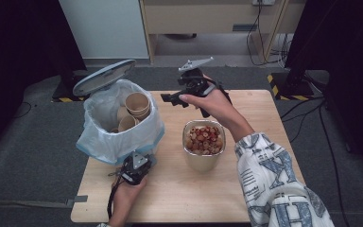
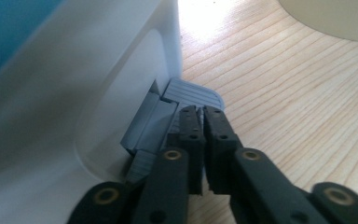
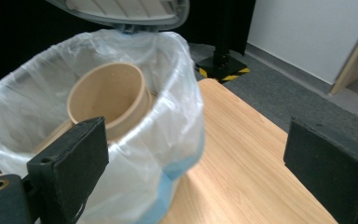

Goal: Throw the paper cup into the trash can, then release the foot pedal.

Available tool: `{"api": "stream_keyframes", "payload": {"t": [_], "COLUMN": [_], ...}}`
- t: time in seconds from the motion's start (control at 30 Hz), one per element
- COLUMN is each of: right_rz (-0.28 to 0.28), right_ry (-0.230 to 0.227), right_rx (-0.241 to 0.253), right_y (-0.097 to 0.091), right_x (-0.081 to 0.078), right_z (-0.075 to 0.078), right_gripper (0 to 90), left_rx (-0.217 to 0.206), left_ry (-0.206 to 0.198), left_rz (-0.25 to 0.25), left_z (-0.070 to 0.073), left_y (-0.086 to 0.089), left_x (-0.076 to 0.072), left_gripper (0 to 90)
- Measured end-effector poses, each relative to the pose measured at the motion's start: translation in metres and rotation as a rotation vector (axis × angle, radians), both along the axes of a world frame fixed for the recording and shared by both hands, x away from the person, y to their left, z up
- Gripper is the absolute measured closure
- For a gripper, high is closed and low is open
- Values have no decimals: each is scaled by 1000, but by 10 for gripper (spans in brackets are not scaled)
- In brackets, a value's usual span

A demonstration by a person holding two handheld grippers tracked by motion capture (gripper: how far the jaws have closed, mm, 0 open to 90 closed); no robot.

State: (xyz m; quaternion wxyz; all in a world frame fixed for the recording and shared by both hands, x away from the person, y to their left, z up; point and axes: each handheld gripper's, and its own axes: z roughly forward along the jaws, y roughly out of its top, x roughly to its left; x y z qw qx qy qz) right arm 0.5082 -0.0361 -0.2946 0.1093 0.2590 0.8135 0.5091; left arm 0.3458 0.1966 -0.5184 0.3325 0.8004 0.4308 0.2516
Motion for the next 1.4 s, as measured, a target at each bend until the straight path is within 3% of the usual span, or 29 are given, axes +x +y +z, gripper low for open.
{"api": "stream_keyframes", "payload": {"t": [0.03,0.2,0.33,0.8,1.4], "right_rz": [-9,-58,-102,-361,-550], "right_ry": [0,5,7,5,21], "right_rx": [0,2,7,60,58], "right_y": [-5,-32,-55,-134,-194], "right_x": [0,2,2,-12,-46], "right_z": [-1,-6,-12,-47,-106], "right_gripper": [70,68,63,58,54], "left_rx": [-16,-116,-149,-137,-128], "left_ry": [-4,-56,-58,-5,-7], "left_rz": [6,3,7,-16,-22], "left_z": [2,18,21,17,16], "left_y": [0,1,2,-1,-2], "left_x": [-1,-16,-22,-19,-19], "left_gripper": [706,596,528,361,331]}}
